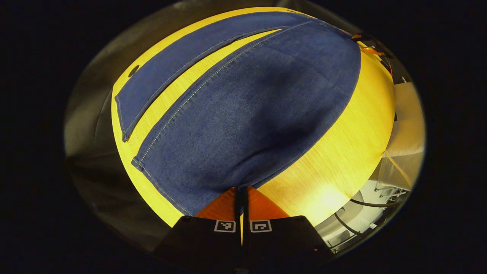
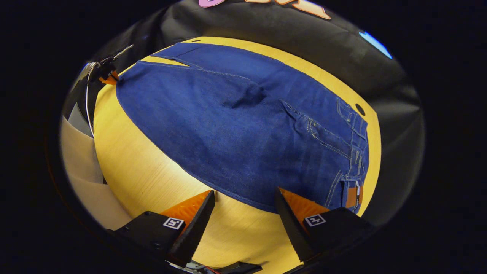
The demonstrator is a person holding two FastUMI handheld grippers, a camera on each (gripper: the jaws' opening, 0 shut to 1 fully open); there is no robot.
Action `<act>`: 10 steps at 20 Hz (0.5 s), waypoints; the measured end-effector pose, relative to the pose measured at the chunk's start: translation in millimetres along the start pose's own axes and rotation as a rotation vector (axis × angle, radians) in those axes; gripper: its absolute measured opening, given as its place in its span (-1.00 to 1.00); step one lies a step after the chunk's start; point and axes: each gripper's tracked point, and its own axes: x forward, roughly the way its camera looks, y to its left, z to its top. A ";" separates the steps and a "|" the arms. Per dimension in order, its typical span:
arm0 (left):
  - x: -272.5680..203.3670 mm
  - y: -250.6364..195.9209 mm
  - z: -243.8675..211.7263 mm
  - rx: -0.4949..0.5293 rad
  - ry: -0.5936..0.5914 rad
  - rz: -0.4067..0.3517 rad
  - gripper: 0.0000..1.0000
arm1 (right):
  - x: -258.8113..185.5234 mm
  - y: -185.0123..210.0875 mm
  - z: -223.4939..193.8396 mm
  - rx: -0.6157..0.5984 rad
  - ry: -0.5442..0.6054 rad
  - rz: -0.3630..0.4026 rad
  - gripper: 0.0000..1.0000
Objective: Grasp the waist and the cuffs of the jeans and fold them to make the two legs overlap; first hold the waist and fold one-third of the jeans toward the cuffs, then hold the cuffs and fold the remaining one-third in the same direction to finish folding.
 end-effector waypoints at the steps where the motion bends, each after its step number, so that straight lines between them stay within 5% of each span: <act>1: -0.3 -0.2 0.6 -0.002 0.004 -0.001 -1.00 | 1.3 2.4 -1.1 0.014 0.010 0.024 0.94; 10: -1.2 -0.3 0.3 -0.003 0.040 -0.019 -1.00 | 2.5 1.6 -1.5 0.027 0.059 0.062 0.92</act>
